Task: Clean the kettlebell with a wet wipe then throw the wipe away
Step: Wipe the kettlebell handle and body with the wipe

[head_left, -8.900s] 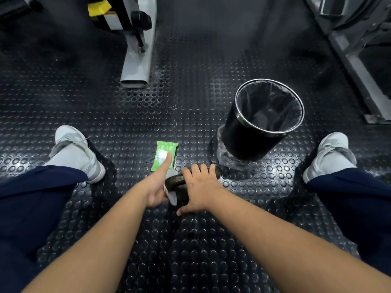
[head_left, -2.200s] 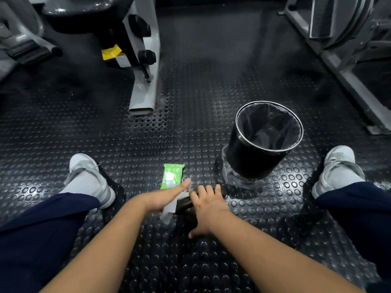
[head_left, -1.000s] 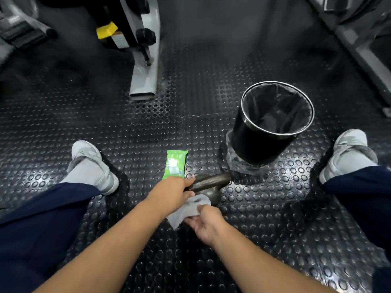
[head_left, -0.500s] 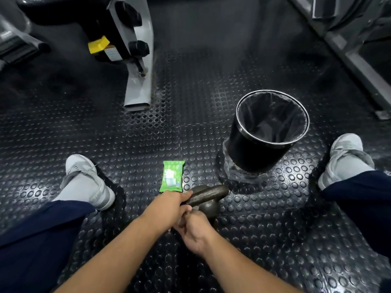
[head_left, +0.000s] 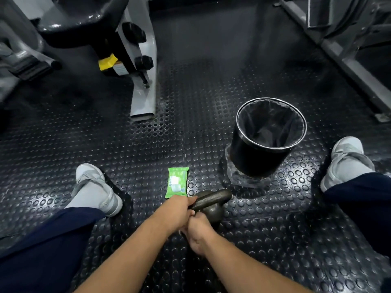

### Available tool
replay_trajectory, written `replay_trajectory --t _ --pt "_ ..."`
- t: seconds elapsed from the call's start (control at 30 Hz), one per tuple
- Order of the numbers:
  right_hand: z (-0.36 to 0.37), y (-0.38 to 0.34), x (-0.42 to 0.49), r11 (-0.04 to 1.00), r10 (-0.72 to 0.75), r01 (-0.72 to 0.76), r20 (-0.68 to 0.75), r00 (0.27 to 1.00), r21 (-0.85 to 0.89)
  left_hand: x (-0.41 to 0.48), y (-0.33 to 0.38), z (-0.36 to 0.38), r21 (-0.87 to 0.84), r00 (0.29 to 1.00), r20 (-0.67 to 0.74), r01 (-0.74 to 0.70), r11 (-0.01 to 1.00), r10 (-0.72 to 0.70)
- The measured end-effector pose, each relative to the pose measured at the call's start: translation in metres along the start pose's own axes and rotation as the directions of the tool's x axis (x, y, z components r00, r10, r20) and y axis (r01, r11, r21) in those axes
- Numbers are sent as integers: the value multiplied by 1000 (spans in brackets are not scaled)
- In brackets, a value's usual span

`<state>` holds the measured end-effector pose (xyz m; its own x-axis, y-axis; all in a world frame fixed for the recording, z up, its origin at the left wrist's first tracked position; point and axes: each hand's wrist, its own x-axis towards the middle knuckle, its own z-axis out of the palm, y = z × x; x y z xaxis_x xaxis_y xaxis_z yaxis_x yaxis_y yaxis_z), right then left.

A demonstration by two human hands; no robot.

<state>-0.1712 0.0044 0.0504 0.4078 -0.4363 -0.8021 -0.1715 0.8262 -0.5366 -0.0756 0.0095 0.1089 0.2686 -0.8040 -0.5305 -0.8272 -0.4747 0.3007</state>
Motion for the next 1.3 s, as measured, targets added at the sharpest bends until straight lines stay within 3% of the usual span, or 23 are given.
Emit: replay_trajectory --t 0.17,0.43,0.73,1.07,1.3 --pt "12 2 -32 995 -68 58 130 989 79 1 0 -6 -26 1000 15 18 999 -18" --pt "10 6 0 998 -68 68 29 997 10 2 -1 -9 -40 1000 25 7 999 -6" --pt "12 14 -9 994 -112 113 112 987 -4 4 -3 -8 -46 999 35 1 999 1" --pt "13 12 -4 990 -85 87 28 996 -107 1 0 -11 -41 1000 18 -13 999 13" --pt "9 2 -7 997 -72 72 42 996 5 2 -1 -11 -48 999 35 -1 999 3"
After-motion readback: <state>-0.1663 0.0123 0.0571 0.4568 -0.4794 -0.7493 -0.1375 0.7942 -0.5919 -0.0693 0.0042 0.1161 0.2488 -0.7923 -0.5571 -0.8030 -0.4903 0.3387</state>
